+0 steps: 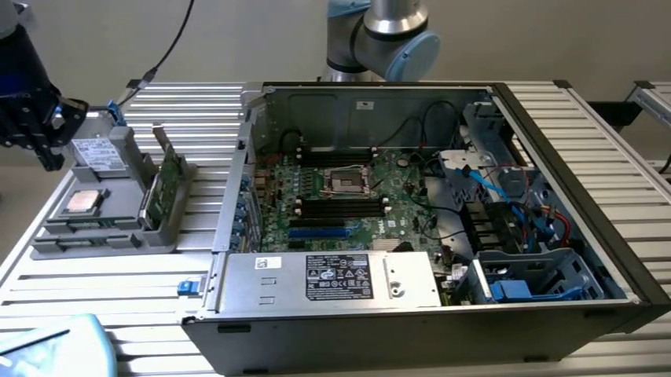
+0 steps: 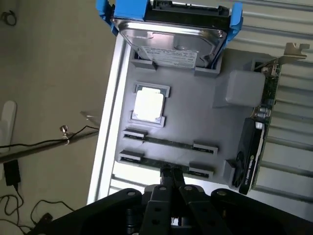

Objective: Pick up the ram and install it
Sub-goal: 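Pick up the ram and move it above insertion slot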

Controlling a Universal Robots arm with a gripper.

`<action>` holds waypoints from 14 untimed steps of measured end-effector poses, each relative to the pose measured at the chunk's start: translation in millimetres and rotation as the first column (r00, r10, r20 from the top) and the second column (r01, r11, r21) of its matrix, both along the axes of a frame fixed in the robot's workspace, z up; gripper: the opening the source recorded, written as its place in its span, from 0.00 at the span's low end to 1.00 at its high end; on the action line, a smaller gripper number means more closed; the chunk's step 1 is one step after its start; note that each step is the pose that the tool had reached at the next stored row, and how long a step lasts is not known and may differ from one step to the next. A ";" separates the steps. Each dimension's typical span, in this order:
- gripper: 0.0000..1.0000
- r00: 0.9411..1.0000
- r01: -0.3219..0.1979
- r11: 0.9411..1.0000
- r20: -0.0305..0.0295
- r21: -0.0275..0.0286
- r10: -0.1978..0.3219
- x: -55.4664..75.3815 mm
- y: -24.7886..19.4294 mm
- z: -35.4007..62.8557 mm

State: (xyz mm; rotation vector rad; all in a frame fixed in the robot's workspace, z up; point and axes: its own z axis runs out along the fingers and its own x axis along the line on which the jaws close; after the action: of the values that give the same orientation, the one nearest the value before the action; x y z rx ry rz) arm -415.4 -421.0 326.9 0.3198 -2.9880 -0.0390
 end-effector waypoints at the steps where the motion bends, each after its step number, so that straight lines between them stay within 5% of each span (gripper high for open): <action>1: 0.11 1.000 -0.020 1.000 0.000 0.000 0.020 0.0 0.0 -0.1; 7: 0.11 0.992 -0.128 0.992 0.000 0.000 0.128 0.0 0.0 -1.3; 14: 0.11 0.968 -0.252 0.968 0.000 0.000 0.252 0.0 0.0 -4.0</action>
State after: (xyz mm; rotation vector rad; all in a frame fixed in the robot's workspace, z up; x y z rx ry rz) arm -415.4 -421.1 322.9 0.6970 -2.9211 -0.0125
